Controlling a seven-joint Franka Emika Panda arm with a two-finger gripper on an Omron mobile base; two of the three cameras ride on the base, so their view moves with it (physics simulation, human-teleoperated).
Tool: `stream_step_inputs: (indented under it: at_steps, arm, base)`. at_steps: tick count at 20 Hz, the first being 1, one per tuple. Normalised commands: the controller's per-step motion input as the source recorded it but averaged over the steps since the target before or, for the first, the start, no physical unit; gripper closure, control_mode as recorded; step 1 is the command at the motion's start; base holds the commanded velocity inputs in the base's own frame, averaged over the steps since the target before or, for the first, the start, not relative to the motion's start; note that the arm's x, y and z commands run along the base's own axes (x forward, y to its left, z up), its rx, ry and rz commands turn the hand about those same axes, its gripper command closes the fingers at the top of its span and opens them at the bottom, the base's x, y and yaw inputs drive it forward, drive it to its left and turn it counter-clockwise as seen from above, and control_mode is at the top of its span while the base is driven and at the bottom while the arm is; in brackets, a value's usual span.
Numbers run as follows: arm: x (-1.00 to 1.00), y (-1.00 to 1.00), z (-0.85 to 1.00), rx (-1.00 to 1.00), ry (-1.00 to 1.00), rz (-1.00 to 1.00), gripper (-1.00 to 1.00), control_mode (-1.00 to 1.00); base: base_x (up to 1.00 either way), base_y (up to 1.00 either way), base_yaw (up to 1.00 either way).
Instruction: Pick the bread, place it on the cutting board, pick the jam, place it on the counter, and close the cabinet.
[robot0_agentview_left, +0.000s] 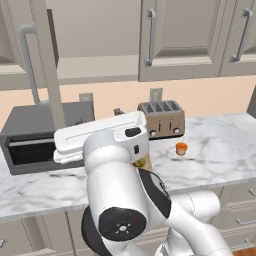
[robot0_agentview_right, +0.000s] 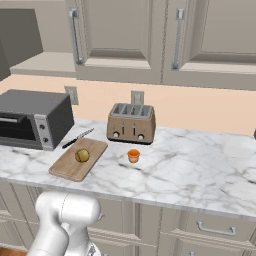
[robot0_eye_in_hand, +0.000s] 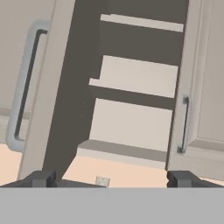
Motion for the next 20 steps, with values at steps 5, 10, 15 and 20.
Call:
stream_step_inputs:
  at_steps: [5, 10, 15, 20]
  arm:
    - [-0.02, 0.38, -0.1, 0.0, 0.0, 0.14, -1.0, -1.0]
    - [0.0, 0.36, -0.11, 0.0, 0.0, 0.13, -1.0, -1.0]
    - [0.0, 0.18, -0.01, 0.0, 0.0, 0.06, -1.0, -1.0]
    - [0.0, 0.0, 0.0, 0.0, 0.0, 0.0, -1.0, -1.0]
  base:
    - [0.0, 0.0, 0.0]
    - [0.0, 0.0, 0.0]
    - [0.0, 0.0, 0.0]
    - [0.0, 0.0, 0.0]
